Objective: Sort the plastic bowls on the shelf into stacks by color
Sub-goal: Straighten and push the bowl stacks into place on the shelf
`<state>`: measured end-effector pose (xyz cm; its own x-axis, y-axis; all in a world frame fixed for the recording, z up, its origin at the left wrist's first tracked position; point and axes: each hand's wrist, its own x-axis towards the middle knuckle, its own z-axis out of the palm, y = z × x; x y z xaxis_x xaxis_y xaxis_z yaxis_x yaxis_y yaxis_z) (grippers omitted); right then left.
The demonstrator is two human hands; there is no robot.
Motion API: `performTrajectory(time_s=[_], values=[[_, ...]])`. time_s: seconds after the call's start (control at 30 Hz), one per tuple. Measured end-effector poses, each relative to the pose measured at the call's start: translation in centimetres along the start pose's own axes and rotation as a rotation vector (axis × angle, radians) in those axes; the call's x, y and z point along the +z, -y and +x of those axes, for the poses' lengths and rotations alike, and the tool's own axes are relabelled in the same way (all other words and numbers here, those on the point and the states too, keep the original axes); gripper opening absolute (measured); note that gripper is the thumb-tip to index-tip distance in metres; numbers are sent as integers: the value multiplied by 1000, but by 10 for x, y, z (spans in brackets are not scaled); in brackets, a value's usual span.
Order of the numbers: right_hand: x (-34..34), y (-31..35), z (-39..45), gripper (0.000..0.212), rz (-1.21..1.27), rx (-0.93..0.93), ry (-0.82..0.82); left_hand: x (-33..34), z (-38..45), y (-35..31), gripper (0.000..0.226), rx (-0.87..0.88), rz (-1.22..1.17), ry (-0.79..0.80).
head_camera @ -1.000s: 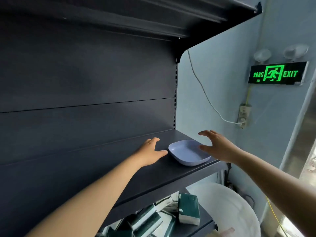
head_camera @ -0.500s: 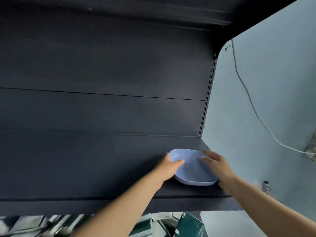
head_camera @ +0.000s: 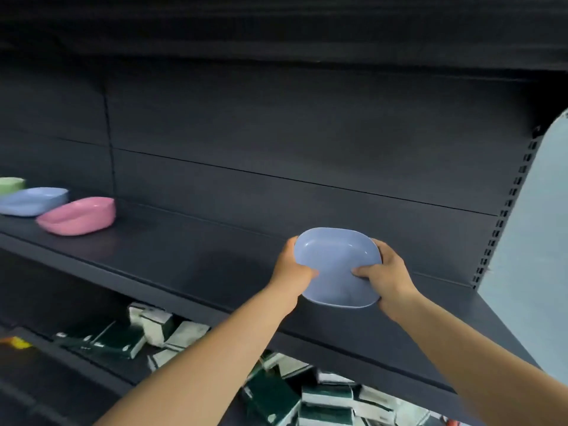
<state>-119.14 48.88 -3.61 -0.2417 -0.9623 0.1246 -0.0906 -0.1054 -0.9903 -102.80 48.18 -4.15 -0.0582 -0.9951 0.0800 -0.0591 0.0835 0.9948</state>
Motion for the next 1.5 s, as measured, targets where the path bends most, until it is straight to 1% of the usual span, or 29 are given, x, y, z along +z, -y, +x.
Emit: performTrajectory(time_s=[0.07,0.2,0.33,0.4,0.5,0.57,0.63,0.73,0.8,0.87,0.93,1.07,1.2,1.3,1.37,1.43,1.5], values=[[45,8,-6,58,5,-3,56,-44,-7,-2,59,21,-6,-48],[155,22,-27,55,21,-45,156,-152,-22,-8,45,97,46,-98],[284,37,-56,44,41,-89,237,-277,-32,-5,49,122,92,-192],[350,44,-71,38,6,-112,269,-342,-35,1,47,118,90,-234],[446,51,-89,24,-28,-131,280,-435,-40,10,45,114,90,-281],[503,54,-93,25,-54,-166,318,-490,-37,13,50,101,114,-310],[552,57,-94,28,-64,-155,352,-537,-32,14,47,66,152,-340],[616,63,-84,16,-60,-149,355,-596,-14,14,39,46,229,-358],[654,67,-72,18,-86,-179,353,-630,6,17,34,45,217,-379],[688,69,-56,25,-120,-211,347,-659,30,21,44,52,157,-395],[719,69,-36,24,-126,-224,327,-685,56,26,49,52,145,-407],[777,62,17,24,-87,-185,272,-732,123,38,50,50,137,-394],[827,55,71,19,-115,-147,222,-774,198,48,53,-6,164,-340],[854,46,109,22,-160,-101,163,-794,247,62,52,-7,257,-307],[865,37,127,26,-234,-55,164,-800,274,74,50,-39,291,-284],[872,24,142,27,-312,-19,144,-800,293,83,31,-87,481,-239],[874,13,152,30,-321,20,122,-799,304,90,22,-116,669,-191]])
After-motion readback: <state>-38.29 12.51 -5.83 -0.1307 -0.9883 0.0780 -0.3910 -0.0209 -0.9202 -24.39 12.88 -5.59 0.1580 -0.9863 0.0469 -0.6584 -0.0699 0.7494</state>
